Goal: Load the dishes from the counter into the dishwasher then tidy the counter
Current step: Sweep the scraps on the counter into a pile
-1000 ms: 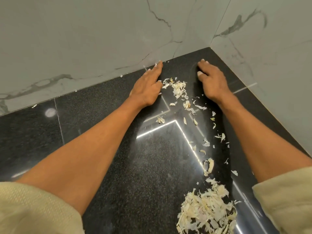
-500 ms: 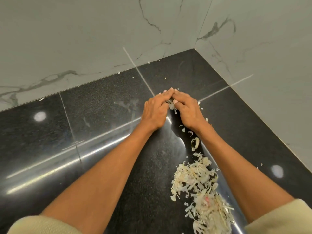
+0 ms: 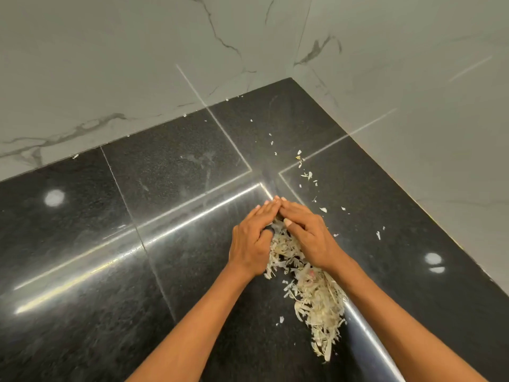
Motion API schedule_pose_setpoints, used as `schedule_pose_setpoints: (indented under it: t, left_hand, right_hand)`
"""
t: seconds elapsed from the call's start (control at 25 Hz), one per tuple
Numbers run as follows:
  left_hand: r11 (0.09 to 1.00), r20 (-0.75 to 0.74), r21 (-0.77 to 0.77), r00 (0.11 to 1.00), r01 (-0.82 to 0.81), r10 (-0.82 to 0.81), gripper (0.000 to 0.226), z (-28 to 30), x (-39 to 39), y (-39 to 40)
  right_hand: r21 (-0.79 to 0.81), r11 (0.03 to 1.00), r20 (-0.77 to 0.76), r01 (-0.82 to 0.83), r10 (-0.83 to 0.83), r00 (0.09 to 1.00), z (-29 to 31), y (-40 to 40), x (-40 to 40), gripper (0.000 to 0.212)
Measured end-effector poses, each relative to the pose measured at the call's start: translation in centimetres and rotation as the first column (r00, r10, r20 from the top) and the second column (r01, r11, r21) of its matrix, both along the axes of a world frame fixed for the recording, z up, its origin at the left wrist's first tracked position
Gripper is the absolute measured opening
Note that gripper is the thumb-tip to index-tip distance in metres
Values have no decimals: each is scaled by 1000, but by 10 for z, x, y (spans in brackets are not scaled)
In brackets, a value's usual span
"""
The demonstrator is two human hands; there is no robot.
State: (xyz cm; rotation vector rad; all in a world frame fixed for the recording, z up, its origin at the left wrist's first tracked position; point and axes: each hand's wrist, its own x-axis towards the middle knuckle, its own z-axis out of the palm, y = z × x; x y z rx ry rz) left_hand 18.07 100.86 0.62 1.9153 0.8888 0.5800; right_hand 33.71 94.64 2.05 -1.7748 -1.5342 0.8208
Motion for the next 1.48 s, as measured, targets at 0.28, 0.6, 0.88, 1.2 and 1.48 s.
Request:
schedule_pose_setpoints:
  t: [0.28, 0.6, 0.88, 1.2, 1.48]
  left_hand:
    - [965, 215, -262, 976, 20, 38, 51, 11, -12, -43]
    - [972, 219, -165, 955, -165, 200, 57, 12, 36, 97]
    - [996, -210, 79, 976, -34, 50, 65, 9, 94, 165]
    - [995, -100, 4, 990, 97, -96, 64, -4, 71, 90]
    - [956, 235, -255, 968, 147, -87, 46, 6, 21, 21]
  right_hand:
    - [54, 985, -102, 162, -156, 982, 29, 7, 53, 31]
    - [-1, 989, 77, 148, -147, 986, 2, 59, 71, 57]
    - [47, 994, -129, 103, -96, 987, 17, 27, 79, 43]
    - [-18, 995, 213, 103, -97, 972, -9, 90, 86, 56]
    - [-100, 995, 61, -27, 34, 998, 16, -26, 40, 54]
